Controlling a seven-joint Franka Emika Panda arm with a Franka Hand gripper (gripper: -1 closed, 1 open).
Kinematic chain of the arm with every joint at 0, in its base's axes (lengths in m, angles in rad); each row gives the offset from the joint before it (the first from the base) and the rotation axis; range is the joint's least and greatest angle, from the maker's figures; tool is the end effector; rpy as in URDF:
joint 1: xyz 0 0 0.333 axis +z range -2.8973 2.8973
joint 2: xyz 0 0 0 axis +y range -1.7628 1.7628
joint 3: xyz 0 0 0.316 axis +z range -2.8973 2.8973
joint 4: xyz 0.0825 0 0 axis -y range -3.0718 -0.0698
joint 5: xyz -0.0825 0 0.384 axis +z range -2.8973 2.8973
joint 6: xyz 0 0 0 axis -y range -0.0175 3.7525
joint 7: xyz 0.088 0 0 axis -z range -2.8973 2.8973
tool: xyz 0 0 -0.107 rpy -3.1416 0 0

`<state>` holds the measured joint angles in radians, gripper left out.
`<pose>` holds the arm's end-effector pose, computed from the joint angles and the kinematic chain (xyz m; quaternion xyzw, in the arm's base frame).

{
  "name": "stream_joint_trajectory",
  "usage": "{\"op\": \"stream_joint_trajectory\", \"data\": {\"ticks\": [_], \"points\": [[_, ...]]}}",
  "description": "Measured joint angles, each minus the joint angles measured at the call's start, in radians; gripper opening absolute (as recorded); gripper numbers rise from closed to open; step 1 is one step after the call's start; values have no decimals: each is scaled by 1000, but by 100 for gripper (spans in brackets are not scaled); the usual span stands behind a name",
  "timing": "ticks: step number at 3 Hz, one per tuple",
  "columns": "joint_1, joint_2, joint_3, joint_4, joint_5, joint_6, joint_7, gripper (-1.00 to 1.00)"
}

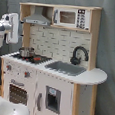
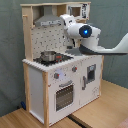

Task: Play with the kitchen

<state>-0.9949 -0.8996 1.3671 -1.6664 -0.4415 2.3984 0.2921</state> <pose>0.3975 0.4830 0.6444 0.6969 0.2474 0.5206 0.4266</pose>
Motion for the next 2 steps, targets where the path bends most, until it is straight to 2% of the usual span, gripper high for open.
{"op": "stream_joint_trajectory", "data": {"ticks": [2], "points": [[-89, 40, 159, 93, 108, -47, -55, 100]]}}
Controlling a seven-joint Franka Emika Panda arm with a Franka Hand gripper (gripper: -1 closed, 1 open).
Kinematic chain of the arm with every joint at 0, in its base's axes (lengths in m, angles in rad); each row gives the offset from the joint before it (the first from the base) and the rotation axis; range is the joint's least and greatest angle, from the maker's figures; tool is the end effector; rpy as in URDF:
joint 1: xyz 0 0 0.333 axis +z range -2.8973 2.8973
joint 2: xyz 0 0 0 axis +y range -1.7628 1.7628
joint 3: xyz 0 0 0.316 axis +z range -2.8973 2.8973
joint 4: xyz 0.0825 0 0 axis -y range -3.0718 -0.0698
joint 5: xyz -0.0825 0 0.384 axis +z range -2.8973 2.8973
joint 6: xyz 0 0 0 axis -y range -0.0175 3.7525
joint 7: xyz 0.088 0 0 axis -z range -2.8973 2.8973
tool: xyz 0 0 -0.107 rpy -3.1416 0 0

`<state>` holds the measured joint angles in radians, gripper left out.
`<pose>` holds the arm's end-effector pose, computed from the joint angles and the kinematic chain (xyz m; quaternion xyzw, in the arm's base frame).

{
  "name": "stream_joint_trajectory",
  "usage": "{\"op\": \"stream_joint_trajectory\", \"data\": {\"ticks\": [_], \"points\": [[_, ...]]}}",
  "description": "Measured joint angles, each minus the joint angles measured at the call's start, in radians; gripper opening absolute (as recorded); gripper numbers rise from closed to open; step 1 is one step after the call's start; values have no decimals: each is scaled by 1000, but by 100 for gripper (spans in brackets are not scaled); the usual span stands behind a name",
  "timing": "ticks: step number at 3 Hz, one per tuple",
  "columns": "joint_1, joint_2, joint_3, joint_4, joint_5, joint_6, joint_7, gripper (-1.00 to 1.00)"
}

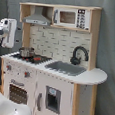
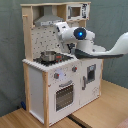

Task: Play with the kitchen

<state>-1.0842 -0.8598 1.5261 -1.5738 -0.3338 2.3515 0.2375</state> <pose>0.4074 0.5210 0.6073 0.7331 0.2868 0.4850 0.3808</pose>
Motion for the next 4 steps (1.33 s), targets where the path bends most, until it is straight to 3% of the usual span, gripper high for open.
{"op": "stream_joint_trajectory", "data": {"ticks": [2, 4], "points": [[-102, 27, 127, 109, 105, -57, -74, 100], [-190, 45, 201, 228, 224, -166, -177, 100]]}}
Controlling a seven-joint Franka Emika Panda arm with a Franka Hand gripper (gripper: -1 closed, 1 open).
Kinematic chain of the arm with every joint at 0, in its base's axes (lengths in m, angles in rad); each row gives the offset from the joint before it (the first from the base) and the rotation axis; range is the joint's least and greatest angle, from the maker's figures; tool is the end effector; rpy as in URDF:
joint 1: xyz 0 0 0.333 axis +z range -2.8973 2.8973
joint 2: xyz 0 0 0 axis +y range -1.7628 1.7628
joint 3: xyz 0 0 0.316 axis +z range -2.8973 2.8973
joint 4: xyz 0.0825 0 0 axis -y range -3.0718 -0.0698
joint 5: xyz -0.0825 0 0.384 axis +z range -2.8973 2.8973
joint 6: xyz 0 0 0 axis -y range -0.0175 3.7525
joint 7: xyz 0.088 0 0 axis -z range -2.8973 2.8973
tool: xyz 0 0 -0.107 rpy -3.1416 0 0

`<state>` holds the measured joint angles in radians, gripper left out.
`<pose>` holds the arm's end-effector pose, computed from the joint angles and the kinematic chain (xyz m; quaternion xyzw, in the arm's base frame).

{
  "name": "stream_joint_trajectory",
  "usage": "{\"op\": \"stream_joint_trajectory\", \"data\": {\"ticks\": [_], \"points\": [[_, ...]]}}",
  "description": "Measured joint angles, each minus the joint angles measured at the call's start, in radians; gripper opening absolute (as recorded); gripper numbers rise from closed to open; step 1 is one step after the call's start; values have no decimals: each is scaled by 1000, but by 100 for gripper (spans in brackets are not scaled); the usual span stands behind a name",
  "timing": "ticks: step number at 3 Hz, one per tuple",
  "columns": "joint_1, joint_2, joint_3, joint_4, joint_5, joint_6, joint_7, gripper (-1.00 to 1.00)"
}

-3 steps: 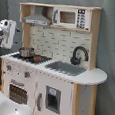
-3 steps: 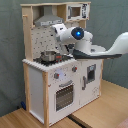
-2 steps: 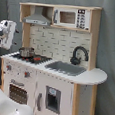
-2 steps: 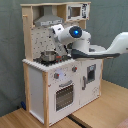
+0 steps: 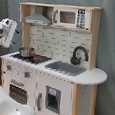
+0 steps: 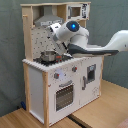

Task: Play with the kitchen

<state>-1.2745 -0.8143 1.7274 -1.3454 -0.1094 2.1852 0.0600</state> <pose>0.4270 0.5544 0.5975 0.7916 0.3332 0.4059 0.3125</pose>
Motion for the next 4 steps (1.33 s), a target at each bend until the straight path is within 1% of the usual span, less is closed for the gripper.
{"op": "stream_joint_trajectory", "data": {"ticks": [1, 2, 3, 4], "points": [[-24, 9, 9, 47, 57, -74, -51, 100], [-36, 21, 9, 78, 105, -146, -96, 100], [-41, 45, 9, 91, 146, -225, -145, 100], [-52, 70, 11, 91, 185, -296, -209, 100]]}}
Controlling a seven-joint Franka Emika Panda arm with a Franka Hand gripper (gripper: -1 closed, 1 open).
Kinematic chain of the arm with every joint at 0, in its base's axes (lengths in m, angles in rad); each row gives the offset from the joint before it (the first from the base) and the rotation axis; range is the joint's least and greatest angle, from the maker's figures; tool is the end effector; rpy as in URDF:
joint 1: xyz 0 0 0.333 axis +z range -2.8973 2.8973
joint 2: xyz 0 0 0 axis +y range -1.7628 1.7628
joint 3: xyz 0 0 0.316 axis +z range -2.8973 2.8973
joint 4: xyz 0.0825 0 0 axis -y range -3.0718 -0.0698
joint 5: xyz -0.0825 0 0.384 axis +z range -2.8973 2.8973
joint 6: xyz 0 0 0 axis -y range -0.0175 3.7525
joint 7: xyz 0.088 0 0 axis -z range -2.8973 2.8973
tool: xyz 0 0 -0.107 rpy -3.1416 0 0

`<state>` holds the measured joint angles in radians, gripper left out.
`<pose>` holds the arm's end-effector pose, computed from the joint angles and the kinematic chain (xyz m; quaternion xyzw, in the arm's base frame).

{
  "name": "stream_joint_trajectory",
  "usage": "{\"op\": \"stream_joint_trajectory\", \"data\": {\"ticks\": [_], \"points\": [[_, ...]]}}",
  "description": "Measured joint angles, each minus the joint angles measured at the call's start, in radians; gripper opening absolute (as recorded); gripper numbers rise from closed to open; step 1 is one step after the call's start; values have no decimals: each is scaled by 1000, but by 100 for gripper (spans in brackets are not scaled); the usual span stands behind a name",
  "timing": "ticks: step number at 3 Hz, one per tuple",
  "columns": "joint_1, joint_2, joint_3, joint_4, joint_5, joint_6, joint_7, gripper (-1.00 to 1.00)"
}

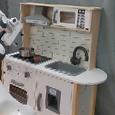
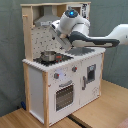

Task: Play with the kitchen

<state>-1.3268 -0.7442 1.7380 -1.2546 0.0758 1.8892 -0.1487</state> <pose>0.4352 0.5178 0.6197 0.8509 0.3585 0.2709 0.2720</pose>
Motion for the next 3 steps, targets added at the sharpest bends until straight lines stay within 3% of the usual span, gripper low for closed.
{"op": "stream_joint_trajectory", "data": {"ticks": [1, 3], "points": [[-38, 8, 12, 0, 61, -45, -83, 100], [-136, 7, 100, 6, 165, -57, -222, 100]]}}
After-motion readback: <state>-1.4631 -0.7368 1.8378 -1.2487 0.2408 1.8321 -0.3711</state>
